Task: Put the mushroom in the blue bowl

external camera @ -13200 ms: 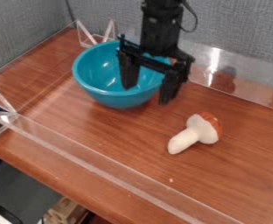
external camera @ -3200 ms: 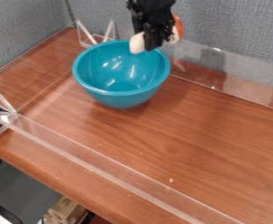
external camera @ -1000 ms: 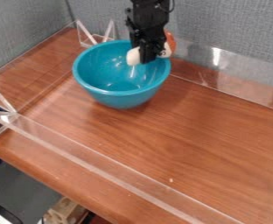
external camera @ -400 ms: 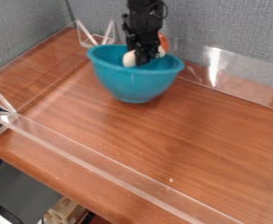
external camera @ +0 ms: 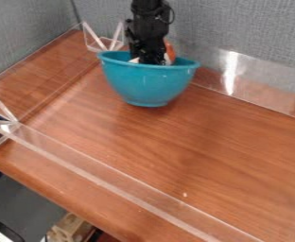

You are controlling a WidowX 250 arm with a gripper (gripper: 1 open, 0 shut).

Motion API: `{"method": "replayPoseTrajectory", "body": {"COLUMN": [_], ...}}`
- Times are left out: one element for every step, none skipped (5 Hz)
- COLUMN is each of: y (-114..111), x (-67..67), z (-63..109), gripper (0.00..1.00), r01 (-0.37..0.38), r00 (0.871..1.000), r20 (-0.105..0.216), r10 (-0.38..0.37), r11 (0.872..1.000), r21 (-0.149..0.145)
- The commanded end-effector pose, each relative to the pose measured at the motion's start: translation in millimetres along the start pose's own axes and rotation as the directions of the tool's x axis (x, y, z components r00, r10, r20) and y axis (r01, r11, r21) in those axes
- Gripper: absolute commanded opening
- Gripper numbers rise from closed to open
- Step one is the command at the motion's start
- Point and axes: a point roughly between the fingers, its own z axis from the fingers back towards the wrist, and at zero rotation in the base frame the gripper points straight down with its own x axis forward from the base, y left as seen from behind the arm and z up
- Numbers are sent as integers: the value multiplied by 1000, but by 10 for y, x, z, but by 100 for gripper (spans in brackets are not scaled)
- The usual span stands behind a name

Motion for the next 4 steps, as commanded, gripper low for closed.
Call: {"method": "replayPoseTrajectory", "body": {"y": [116,130,143,154], "x": [-23,-60,-101,-149], "z": [257,269,278,288], "gripper": [0,0,0,0], "r01": [-22,-27,-32,-37], "r00": [999,998,998,998], "r20": [50,50,49,49], "r10": [20,25,30,34], "r11": [999,999,998,998], "r21": [45,47,48,49]}}
